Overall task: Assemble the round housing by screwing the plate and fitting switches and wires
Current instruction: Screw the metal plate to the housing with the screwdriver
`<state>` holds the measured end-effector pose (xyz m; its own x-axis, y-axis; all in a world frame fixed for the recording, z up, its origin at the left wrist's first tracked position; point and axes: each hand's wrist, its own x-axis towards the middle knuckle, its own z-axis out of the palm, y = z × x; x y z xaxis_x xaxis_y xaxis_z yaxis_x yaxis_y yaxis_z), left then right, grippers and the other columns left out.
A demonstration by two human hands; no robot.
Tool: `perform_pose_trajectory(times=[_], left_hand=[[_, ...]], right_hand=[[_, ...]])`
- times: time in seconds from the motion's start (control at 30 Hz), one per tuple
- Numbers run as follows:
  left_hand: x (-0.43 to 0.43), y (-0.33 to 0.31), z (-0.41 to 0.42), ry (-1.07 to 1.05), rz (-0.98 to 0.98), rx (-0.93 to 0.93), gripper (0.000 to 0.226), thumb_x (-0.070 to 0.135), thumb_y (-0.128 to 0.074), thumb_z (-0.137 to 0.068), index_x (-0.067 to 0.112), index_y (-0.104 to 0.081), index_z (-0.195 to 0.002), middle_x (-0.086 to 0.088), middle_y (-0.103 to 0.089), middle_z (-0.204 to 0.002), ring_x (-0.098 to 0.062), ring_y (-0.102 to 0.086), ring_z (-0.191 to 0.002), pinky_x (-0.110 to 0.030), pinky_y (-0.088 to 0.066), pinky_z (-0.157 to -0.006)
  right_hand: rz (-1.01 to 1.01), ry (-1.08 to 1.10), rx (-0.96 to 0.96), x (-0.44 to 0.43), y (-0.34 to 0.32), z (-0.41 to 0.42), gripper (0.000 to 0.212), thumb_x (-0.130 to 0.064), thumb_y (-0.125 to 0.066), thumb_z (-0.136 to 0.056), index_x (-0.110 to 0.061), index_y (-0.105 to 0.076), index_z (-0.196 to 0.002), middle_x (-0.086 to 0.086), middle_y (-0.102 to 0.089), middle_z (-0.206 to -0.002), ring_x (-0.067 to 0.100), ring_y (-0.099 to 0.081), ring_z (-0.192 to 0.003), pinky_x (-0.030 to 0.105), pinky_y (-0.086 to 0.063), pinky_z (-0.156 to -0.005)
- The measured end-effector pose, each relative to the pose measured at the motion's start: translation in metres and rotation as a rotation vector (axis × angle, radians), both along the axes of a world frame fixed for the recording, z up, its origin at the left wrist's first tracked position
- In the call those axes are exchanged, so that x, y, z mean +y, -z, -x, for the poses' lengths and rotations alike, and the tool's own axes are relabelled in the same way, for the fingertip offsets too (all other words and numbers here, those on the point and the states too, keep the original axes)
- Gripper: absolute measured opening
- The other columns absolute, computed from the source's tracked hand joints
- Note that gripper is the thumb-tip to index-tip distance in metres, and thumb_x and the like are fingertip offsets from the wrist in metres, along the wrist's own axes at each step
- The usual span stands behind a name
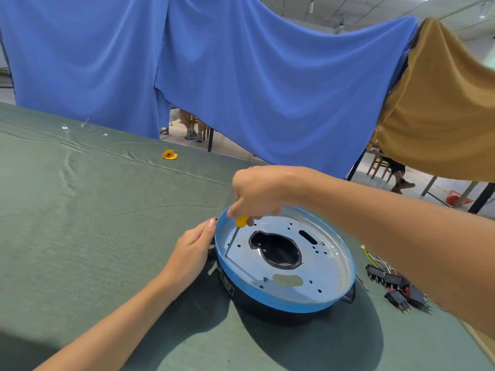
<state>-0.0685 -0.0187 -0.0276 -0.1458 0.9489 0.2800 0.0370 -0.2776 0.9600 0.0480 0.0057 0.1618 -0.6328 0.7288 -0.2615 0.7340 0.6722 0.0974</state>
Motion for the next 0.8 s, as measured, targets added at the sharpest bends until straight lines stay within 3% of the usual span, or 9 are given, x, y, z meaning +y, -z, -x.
perform_pose_trajectory(times=[0.1,0.23,0.37,0.5,0.6,0.67,0.73,0.8], left_hand=[[0.0,0.002,0.001,-0.016,0.002,0.02,0.039,0.05,-0.038,-0.096,0.038,-0.073,-0.105,0.005,-0.074,-0.11,-0.019,-0.066,-0.11,-0.056,-0.045,-0.101],[-0.003,0.001,0.003,-0.026,0.005,0.061,0.039,0.052,-0.036,-0.096,0.042,-0.072,-0.107,0.008,-0.074,-0.109,-0.017,-0.067,-0.108,-0.055,-0.047,-0.1],[-0.003,0.001,0.002,-0.05,0.012,0.114,0.036,0.042,-0.035,-0.106,0.043,-0.071,-0.108,0.018,-0.073,-0.11,-0.003,-0.065,-0.109,-0.038,-0.047,-0.099],[-0.005,0.0,0.002,-0.061,0.002,0.147,0.036,0.035,-0.034,-0.108,0.044,-0.069,-0.109,0.026,-0.07,-0.112,0.008,-0.06,-0.11,-0.022,-0.041,-0.094],[-0.003,0.001,0.002,-0.07,-0.01,0.152,0.035,0.035,-0.035,-0.107,0.041,-0.068,-0.115,0.025,-0.069,-0.115,0.007,-0.059,-0.113,-0.025,-0.042,-0.099],[-0.001,0.004,0.003,-0.065,-0.006,0.127,0.037,0.037,-0.034,-0.106,0.034,-0.063,-0.13,0.018,-0.066,-0.126,0.0,-0.055,-0.123,-0.034,-0.041,-0.109],[0.0,0.005,0.003,-0.05,0.02,0.114,0.04,0.04,-0.034,-0.106,0.031,-0.057,-0.138,0.013,-0.064,-0.131,-0.008,-0.054,-0.128,-0.045,-0.04,-0.111],[0.0,0.005,0.003,-0.051,0.023,0.128,0.038,0.045,-0.034,-0.106,0.038,-0.067,-0.124,0.015,-0.071,-0.118,-0.008,-0.062,-0.117,-0.048,-0.044,-0.106]], right_hand=[[0.054,-0.011,-0.071,-0.007,-0.009,0.005,0.038,-0.04,-0.062,-0.091,-0.01,-0.056,-0.07,0.001,-0.055,-0.057,0.017,-0.045,-0.045,0.015,-0.036,-0.038],[-0.089,-0.208,-0.198,-0.015,-0.016,0.007,0.018,-0.027,-0.066,-0.088,-0.011,-0.067,-0.098,0.0,-0.065,-0.069,0.01,-0.053,-0.052,0.01,-0.033,-0.031],[-0.154,-0.288,-0.142,-0.016,-0.009,0.004,0.019,-0.03,-0.065,-0.086,-0.012,-0.071,-0.082,-0.002,-0.065,-0.058,0.011,-0.055,-0.05,0.009,-0.031,-0.031],[-0.042,-0.109,-0.089,-0.011,-0.007,0.006,0.035,-0.041,-0.06,-0.088,-0.01,-0.069,-0.074,-0.006,-0.057,-0.043,0.019,-0.053,-0.055,0.018,-0.04,-0.044],[-0.029,-0.085,-0.133,-0.011,-0.008,0.006,0.038,-0.045,-0.062,-0.086,-0.007,-0.068,-0.091,0.003,-0.063,-0.067,0.022,-0.051,-0.062,0.022,-0.037,-0.047],[-0.052,-0.121,-0.131,-0.012,-0.012,0.004,0.033,-0.037,-0.067,-0.084,-0.009,-0.067,-0.1,0.008,-0.069,-0.083,0.022,-0.055,-0.067,0.021,-0.038,-0.045],[-0.102,-0.174,-0.095,-0.014,-0.016,0.001,0.015,-0.03,-0.071,-0.084,-0.016,-0.067,-0.088,0.001,-0.069,-0.072,0.014,-0.061,-0.061,0.015,-0.039,-0.038],[-0.137,-0.207,-0.064,-0.016,-0.017,-0.001,0.012,-0.026,-0.071,-0.086,-0.016,-0.069,-0.08,-0.004,-0.064,-0.056,0.001,-0.056,-0.048,0.008,-0.032,-0.033]])
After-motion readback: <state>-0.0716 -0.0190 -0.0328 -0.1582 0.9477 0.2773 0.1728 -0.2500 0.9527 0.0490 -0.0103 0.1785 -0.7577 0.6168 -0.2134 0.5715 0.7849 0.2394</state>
